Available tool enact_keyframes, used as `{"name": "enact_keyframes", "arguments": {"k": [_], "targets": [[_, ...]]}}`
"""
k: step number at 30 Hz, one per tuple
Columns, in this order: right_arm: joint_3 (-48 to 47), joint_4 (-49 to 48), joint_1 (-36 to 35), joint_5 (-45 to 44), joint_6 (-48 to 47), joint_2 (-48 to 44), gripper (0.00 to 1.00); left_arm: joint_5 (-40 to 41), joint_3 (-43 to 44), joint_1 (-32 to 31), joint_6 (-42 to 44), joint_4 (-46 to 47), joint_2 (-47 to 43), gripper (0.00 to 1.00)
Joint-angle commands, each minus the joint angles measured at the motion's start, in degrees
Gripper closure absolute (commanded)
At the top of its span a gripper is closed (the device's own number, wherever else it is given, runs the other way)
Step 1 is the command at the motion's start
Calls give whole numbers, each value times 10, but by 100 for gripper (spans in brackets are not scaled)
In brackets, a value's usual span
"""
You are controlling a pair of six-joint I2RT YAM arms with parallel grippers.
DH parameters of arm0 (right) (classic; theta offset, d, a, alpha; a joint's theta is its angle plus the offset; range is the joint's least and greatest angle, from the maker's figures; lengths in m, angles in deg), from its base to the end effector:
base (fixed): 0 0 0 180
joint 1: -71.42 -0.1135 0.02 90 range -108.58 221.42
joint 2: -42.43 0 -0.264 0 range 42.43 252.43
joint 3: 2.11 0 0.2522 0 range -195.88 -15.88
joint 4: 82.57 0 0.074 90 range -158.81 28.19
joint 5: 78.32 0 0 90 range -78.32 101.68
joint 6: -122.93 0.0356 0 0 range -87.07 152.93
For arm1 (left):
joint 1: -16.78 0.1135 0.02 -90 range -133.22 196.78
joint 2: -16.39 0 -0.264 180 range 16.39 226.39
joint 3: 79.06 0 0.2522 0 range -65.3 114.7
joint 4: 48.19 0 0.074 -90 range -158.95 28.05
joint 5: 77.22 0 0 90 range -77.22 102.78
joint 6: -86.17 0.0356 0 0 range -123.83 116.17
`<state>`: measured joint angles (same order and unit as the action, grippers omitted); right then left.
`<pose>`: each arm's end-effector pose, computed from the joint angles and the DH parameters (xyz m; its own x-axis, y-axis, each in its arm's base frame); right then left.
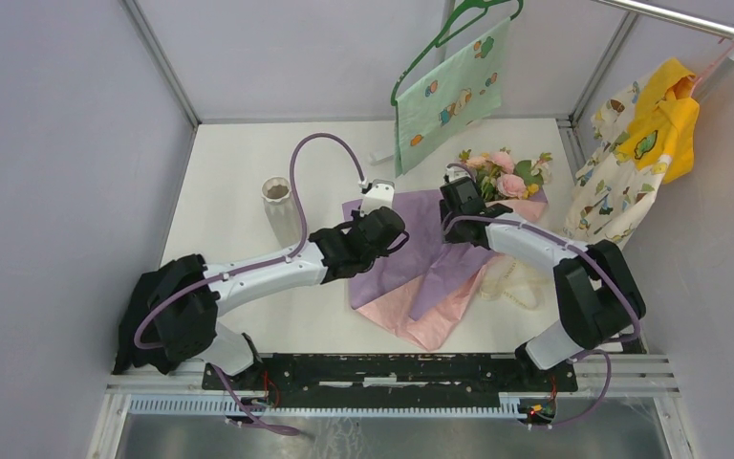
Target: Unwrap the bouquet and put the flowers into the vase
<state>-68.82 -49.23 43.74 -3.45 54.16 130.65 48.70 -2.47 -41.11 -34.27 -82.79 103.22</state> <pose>0.2778 0.1352 0.1963 -0.7891 -0.0192 -0.6139 -0.0318 0.9994 0.0095 0.1912 -0.2655 0.2598 -0.5587 0.1183 -0.8209 0.2109 0.9775 -0.0026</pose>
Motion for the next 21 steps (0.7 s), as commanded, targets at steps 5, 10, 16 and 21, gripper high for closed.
{"name": "enact_keyframes", "arguments": {"k": [5,10,16,21], "targets": [[-29,-8,-8,-17,8,12,93,-10,-20,0,-11,51,-13,72],[-31,17,-14,-38,6,-35,100,-55,-25,0,-14,90,23,72],[-27,90,-18,-94,3,-172,100,-129,-13,0,-14,145,89,73],[10,190,-18,-147,7,-317,100,-193,2,0,-16,178,127,74]]}}
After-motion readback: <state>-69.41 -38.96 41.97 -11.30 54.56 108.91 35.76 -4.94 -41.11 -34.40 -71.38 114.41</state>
